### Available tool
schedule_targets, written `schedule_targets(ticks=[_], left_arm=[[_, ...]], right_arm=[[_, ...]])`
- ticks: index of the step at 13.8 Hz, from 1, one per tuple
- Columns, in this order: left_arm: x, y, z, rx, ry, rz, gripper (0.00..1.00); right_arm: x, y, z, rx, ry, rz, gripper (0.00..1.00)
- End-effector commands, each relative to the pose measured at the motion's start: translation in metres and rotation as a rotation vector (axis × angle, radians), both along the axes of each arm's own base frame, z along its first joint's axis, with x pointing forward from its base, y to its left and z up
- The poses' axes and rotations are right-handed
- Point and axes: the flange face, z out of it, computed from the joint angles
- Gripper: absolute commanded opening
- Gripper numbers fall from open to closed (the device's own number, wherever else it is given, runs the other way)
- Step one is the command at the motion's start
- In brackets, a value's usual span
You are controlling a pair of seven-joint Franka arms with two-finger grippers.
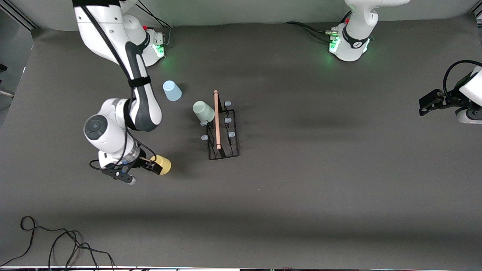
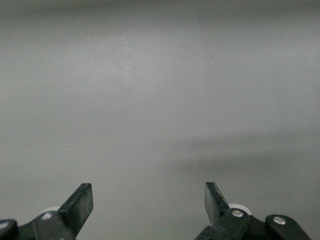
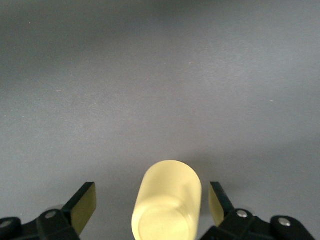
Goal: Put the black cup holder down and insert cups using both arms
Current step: 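Move the right gripper to the yellow cup and grasp it, then carry the yellow cup to the rack and lower it onto a peg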
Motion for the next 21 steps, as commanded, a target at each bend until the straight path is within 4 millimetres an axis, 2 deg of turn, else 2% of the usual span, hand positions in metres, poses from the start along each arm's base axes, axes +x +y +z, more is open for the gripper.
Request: schedule_targets(ticks=[1, 3, 6, 10, 11, 12, 13, 15, 18, 21], left_arm=[[0.000, -0.004, 0.005, -0.010, 0.001, 0.027, 1.00], [-0.001, -0.004, 0.004, -0.009, 0.007, 0.029, 1.00], [0.000, -0.006, 0.005, -0.021, 0.002, 0.063, 1.00], [-0.001, -0.006, 0.005, -0.030, 0.010, 0.079, 1.00], [-0.002, -0.006, 0.005, -0.030, 0.015, 0.065, 1.00], [-0.002, -0.006, 0.005, -0.030, 0.015, 0.066, 1.00], [-0.003, -0.007, 0.006, -0.030, 0.014, 0.065, 1.00], [-0.003, -0.007, 0.006, -0.028, 0.018, 0.063, 1.00], [-0.004, -0.008, 0.007, -0.020, 0.020, 0.067, 1.00], [-0.004, -0.008, 0.011, -0.021, 0.010, 0.076, 1.00]], right_arm=[[0.003, 0.019, -0.030, -0.015, -0.021, 0.031, 1.00], [-0.004, 0.024, -0.045, -0.023, -0.006, 0.038, 1.00], [-0.021, 0.016, -0.057, -0.032, 0.035, 0.090, 1.00], [-0.039, 0.002, -0.051, -0.009, 0.063, 0.135, 1.00], [-0.040, 0.004, -0.046, 0.000, 0.059, 0.136, 0.96], [-0.040, 0.005, -0.043, 0.008, 0.061, 0.135, 0.88], [-0.040, 0.006, -0.039, 0.013, 0.058, 0.139, 0.67], [-0.039, 0.007, -0.037, 0.016, 0.055, 0.143, 0.01], [-0.035, 0.007, -0.004, 0.066, 0.040, 0.141, 0.00], [-0.030, -0.002, 0.062, 0.177, 0.087, 0.130, 0.00]])
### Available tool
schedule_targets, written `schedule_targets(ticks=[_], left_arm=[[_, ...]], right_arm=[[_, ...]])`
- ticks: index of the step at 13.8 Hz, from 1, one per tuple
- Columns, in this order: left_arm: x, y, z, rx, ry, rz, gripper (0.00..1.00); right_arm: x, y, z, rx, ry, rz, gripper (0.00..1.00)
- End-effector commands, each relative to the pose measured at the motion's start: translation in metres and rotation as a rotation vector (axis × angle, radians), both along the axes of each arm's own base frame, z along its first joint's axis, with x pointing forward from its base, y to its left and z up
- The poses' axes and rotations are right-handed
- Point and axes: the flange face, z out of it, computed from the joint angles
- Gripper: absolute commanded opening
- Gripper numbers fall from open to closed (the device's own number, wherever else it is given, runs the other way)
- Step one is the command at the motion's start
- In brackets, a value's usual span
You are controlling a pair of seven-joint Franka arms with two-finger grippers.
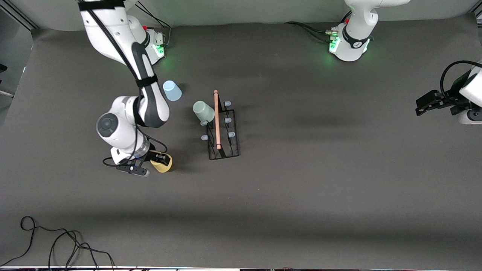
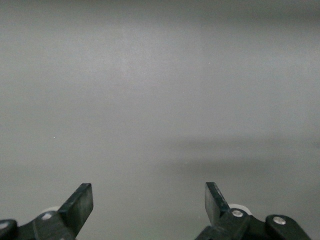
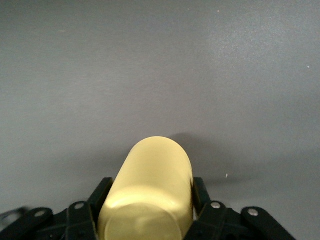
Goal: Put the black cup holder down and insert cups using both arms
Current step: 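Carry the yellow cup to the rack and lower it onto a peg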
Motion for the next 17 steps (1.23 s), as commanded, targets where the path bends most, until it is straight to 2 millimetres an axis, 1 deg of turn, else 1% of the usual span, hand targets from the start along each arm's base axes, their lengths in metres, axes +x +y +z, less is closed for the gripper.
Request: schedule_targets(ticks=[1, 2, 3, 4, 5, 6, 9, 11, 13, 16, 17], left_arm=[[-0.002, -0.003, 0.010, 0.003, -0.001, 0.006, 1.00], [-0.002, -0.003, 0.009, 0.004, 0.000, 0.006, 1.00], [-0.002, -0.003, 0.009, 0.003, 0.000, 0.004, 1.00], [-0.002, -0.002, 0.009, 0.003, 0.001, 0.003, 1.00], [-0.002, -0.002, 0.008, 0.003, 0.002, 0.001, 1.00], [-0.002, -0.002, 0.008, 0.003, 0.001, 0.000, 1.00], [-0.001, -0.002, 0.007, 0.004, 0.002, -0.001, 1.00], [-0.001, -0.002, 0.007, 0.004, 0.002, -0.001, 1.00], [-0.001, -0.002, 0.007, 0.004, 0.002, -0.001, 1.00], [-0.001, -0.002, 0.006, 0.004, 0.004, -0.001, 1.00], [-0.001, -0.002, 0.005, 0.004, 0.005, -0.001, 1.00]], right_arm=[[-0.002, -0.014, 0.079, 0.138, 0.031, 0.009, 0.00], [-0.004, -0.019, 0.100, 0.147, 0.038, 0.006, 0.00], [-0.007, -0.020, 0.117, 0.134, 0.043, -0.008, 0.00], [-0.009, -0.015, 0.132, 0.119, 0.046, -0.032, 0.00], [-0.013, -0.001, 0.144, 0.124, 0.054, -0.057, 0.00], [-0.018, 0.023, 0.151, 0.130, 0.064, -0.074, 0.00], [-0.027, 0.087, 0.161, 0.122, 0.070, -0.168, 0.00], [-0.029, 0.113, 0.156, 0.103, 0.068, -0.201, 0.00], [-0.034, 0.139, 0.143, 0.076, 0.066, -0.221, 0.00], [-0.039, 0.169, 0.119, 0.045, 0.032, -0.239, 0.00], [-0.039, 0.173, 0.111, 0.034, 0.025, -0.241, 0.00]])
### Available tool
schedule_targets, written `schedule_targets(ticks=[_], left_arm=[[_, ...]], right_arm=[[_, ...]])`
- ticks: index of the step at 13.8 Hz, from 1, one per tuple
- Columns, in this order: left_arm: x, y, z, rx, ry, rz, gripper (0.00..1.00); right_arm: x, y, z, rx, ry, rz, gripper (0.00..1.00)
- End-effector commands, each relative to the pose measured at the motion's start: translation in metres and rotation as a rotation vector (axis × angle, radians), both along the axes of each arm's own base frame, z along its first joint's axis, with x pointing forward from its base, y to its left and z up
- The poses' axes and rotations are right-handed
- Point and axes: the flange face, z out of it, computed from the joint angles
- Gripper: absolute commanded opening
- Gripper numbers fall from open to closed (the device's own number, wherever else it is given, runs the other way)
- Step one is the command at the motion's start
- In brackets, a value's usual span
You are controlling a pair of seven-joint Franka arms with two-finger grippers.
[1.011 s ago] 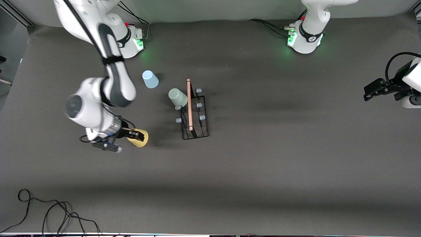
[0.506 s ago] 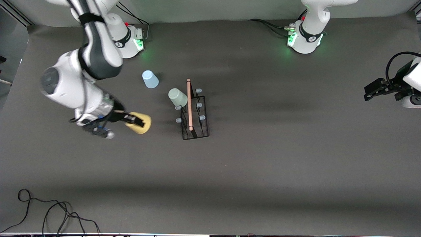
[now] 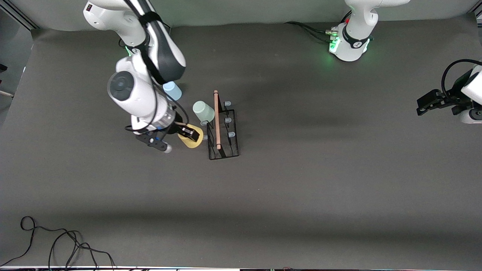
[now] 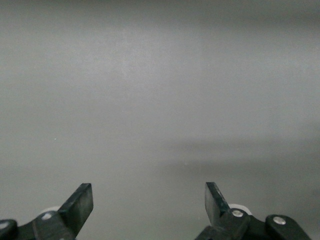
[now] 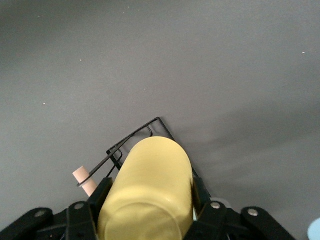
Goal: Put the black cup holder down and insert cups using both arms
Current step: 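Carry the yellow cup to the rack and lower it onto a peg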
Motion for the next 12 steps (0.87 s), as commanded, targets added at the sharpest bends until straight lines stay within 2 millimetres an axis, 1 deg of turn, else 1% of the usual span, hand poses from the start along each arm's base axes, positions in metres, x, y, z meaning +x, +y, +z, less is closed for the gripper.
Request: schedule_targets(ticks=[1, 3, 4, 6, 7, 8, 9, 10, 12], left_arm=[[-0.001, -0.002, 0.003, 0.004, 0.010, -0.002, 1.00], [-0.002, -0.001, 0.002, 0.004, 0.011, -0.003, 1.00], [-0.002, -0.001, 0.002, 0.004, 0.013, -0.003, 1.00], [-0.002, -0.002, 0.002, 0.004, 0.013, -0.005, 1.00], [-0.002, -0.002, 0.002, 0.004, 0.013, -0.005, 1.00], [-0.002, -0.002, 0.002, 0.004, 0.013, -0.005, 1.00], [-0.002, -0.002, 0.002, 0.004, 0.013, -0.005, 1.00], [-0.001, -0.002, 0.001, 0.004, 0.015, -0.005, 1.00], [-0.001, -0.002, 0.001, 0.004, 0.016, -0.005, 1.00]], right_arm=[[0.003, 0.021, -0.015, -0.046, -0.035, -0.024, 0.00], [0.001, 0.027, -0.024, -0.057, -0.043, -0.017, 0.00], [-0.004, 0.035, -0.029, -0.063, -0.040, -0.003, 0.00], [-0.004, 0.037, -0.041, -0.081, -0.042, -0.003, 0.00], [-0.007, 0.044, -0.047, -0.088, -0.048, -0.002, 0.00], [-0.007, 0.045, -0.051, -0.094, -0.046, -0.001, 0.03], [-0.006, 0.043, -0.051, -0.096, -0.047, 0.001, 0.87], [-0.004, 0.039, -0.048, -0.093, -0.046, 0.004, 1.00], [0.001, 0.031, -0.037, -0.087, -0.048, 0.010, 1.00]])
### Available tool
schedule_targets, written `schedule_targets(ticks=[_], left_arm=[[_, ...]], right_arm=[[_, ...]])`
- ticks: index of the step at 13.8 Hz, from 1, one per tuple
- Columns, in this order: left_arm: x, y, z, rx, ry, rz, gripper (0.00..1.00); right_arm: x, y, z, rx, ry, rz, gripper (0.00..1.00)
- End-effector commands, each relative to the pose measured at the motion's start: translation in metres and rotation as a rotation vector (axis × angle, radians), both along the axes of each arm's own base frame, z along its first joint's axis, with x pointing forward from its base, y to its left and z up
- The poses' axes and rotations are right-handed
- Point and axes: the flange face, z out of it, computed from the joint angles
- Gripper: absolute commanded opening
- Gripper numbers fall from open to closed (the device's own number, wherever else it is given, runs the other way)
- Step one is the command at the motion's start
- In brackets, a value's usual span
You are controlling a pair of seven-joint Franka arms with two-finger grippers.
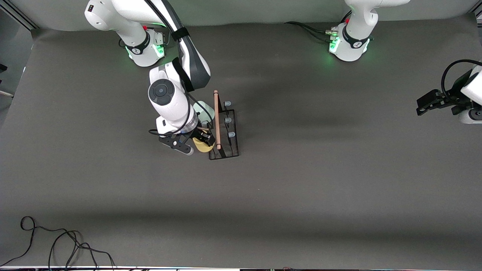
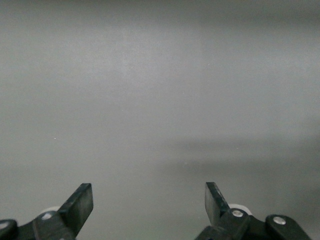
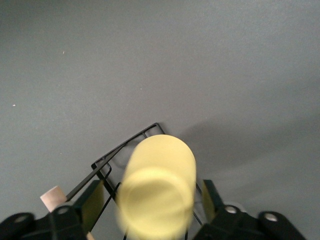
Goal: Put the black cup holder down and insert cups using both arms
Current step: 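Carry the yellow cup to the rack and lower it onto a peg, then open the right gripper and withdraw it from the yellow cup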
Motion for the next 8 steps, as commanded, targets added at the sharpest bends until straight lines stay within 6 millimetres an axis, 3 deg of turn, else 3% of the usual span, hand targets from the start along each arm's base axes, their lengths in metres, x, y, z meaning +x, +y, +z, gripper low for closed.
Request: schedule_targets(ticks=[1, 4, 8], left_arm=[[-0.002, -0.002, 0.002, 0.004, 0.014, -0.005, 1.00], [-0.002, -0.002, 0.002, 0.004, 0.014, -0.005, 1.00], [-0.002, -0.002, 0.001, 0.004, 0.015, -0.005, 1.00]], right_arm=[[0.009, -0.014, 0.024, 0.002, 0.004, -0.001, 1.00], [0.023, -0.053, 0.075, 0.005, 0.093, 0.046, 1.00], [0.039, -0.119, 0.176, -0.096, 0.169, 0.122, 1.00]])
